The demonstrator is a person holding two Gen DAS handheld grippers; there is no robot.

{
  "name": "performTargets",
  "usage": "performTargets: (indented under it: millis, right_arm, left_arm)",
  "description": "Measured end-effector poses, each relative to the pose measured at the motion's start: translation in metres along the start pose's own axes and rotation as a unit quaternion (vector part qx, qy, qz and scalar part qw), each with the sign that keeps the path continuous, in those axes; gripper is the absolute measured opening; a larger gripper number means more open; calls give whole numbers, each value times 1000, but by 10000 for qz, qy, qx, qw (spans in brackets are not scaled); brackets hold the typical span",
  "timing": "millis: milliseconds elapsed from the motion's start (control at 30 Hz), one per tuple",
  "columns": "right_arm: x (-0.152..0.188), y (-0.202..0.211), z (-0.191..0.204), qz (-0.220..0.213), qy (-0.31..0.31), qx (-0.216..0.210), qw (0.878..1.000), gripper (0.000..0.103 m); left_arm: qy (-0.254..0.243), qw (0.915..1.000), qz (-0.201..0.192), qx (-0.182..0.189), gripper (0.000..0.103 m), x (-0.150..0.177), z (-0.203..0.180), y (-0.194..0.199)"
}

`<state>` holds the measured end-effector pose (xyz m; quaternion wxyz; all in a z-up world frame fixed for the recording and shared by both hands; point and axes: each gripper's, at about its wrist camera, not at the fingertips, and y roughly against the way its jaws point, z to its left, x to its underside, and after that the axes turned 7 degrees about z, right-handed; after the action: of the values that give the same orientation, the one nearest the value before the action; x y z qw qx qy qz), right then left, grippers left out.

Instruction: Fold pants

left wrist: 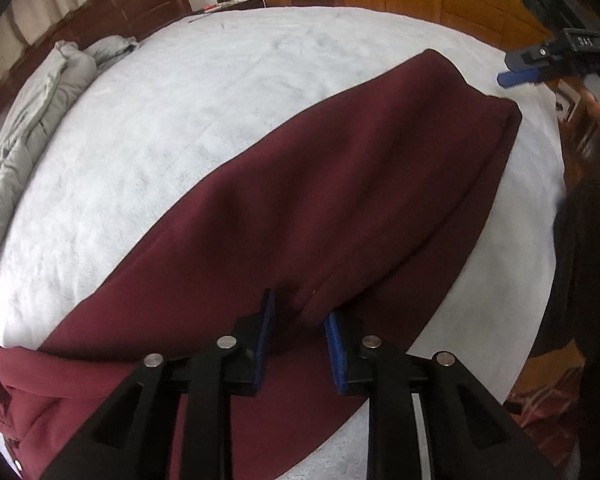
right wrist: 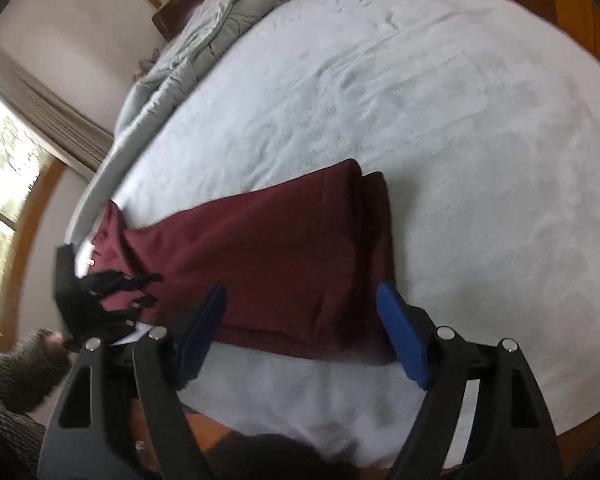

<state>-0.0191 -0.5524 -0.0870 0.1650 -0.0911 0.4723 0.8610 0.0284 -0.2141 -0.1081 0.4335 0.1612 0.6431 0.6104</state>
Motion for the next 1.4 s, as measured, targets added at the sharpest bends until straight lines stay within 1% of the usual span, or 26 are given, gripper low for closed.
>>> performTargets:
  millis: [100, 167, 200, 233, 267, 300, 333, 433, 533, 633, 733, 800, 833, 933, 1033, 1067, 1100, 1133, 1167, 1200, 1233, 1267, 1300, 1333, 1367, 1400]
  right_arm:
    - [-5, -19, -4, 344, -85, 228, 9991, 76]
    - [-5, -32, -2, 467, 4, 506, 9976, 71]
    - [-7, -37, -1, 486, 39, 589, 9971, 66]
    - [-8, -39, -1, 494, 28, 667, 9965, 51]
    - [-9, -39, 0, 478, 36, 679, 9965, 41]
    - [-6, -38, 1, 473, 31, 701, 9964, 23]
    - [-7, -37, 2, 480, 52, 831, 9954, 11]
    - [-3, -31, 2, 417, 49, 795, 9959, 10]
    - [0, -22, 15, 300, 325, 899, 9950, 9]
    - [0, -6, 17, 108, 330, 846, 9958, 9]
    - [-2, 13, 17, -65, 258, 733, 9970, 8]
    - [-2, 12, 15, 38, 238, 924, 9954, 8]
    - [-1, 4, 11, 218, 224, 1120, 9932, 8]
    - [3, -35, 2, 817, 71, 1546, 9846, 9]
    - [-2, -43, 12, 884, 266, 1855, 9783, 11]
    - [-5, -41, 16, 901, 292, 1925, 9767, 13]
    - [-7, -37, 21, 867, 303, 2012, 9752, 21]
    - [-9, -30, 28, 737, 343, 2167, 9728, 29]
    - [-11, -25, 33, 625, 396, 2291, 9706, 32]
    - [-12, -17, 45, 449, 507, 2368, 9692, 35]
    - [-14, -11, 57, 311, 605, 2297, 9709, 35]
    - [-13, -10, 64, 228, 691, 2172, 9734, 35]
    - [-15, -12, 84, 183, 874, 1848, 9787, 37]
    - [-16, -19, 102, 226, 1083, 1558, 9816, 39]
    - [-16, -30, 123, 296, 1368, 1272, 9819, 44]
    - [-16, -40, 140, 356, 1587, 1072, 9808, 55]
  left_arm:
    - [-29, 10000, 8, -33, 28, -2, -1, -1]
    - [-46, 10000, 9, -52, 30, -1, -1, -1]
    - [-55, 10000, 14, -61, 30, -2, -1, -2]
    - [-43, 10000, 17, -55, 31, -2, -1, -2]
    - [-9, 10000, 21, -31, 32, -3, 0, -3]
    - [52, 10000, 30, 5, 33, -4, 2, -3]
    - [103, 9999, 37, 36, 33, -4, 3, -4]
    - [249, 9996, 83, 93, 33, -7, 5, -6]
    - [318, 9994, 118, 94, 34, -9, 8, -5]
    - [485, 9982, -4, 343, 35, -11, 14, 3]
    - [597, 9948, -295, 768, 34, -14, 8, 23]
    - [522, 9959, -283, 680, 34, -17, -2, 25]
    - [508, 9962, -190, 674, 34, -18, -7, 20]
    - [808, 9925, 44, 912, 35, -13, -2, -4]
    - [956, 9898, -42, 1055, 36, -8, 2, -5]
    - [1053, 9881, -33, 1121, 40, -10, 4, -3]
    - [1114, 9866, -26, 1189, 44, -10, 8, -2]
    - [1221, 9837, -28, 1320, 55, -11, 13, 1]
    - [1354, 9795, -76, 1490, 66, -10, 19, 6]
    - [1471, 9757, -115, 1620, 70, -8, 22, 11]
    - [1666, 9688, -142, 1828, 78, -6, 29, 17]
    - [1846, 9624, -144, 1989, 81, -3, 36, 22]
    - [2080, 9541, -160, 2147, 82, 5, 47, 29]
    - [2225, 9504, -154, 2168, 84, 11, 52, 32]
    - [2499, 9456, -97, 2081, 85, 22, 68, 37]
    - [2648, 9429, -62, 2021, 85, 29, 76, 40]
